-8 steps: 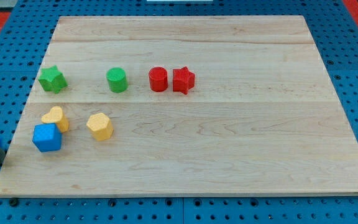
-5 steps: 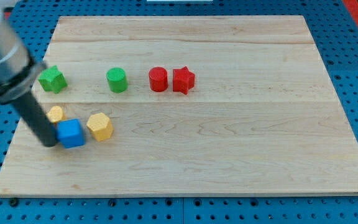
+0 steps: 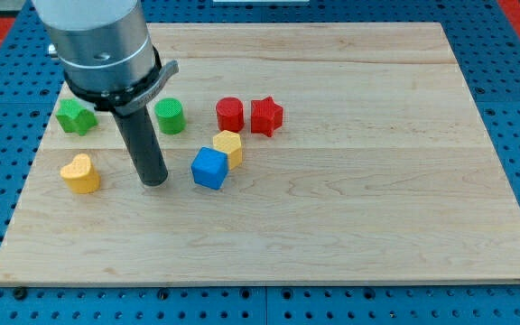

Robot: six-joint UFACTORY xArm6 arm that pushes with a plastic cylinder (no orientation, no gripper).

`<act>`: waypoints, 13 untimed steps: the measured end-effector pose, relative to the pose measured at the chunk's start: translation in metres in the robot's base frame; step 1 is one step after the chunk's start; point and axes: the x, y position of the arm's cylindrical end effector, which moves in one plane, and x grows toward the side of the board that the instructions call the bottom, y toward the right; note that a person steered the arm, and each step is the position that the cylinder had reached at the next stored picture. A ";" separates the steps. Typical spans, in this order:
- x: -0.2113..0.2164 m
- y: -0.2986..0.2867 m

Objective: Move the blue cube closer to the red star

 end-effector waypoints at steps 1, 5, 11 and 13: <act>0.000 0.072; 0.001 0.218; -0.060 0.198; 0.028 0.191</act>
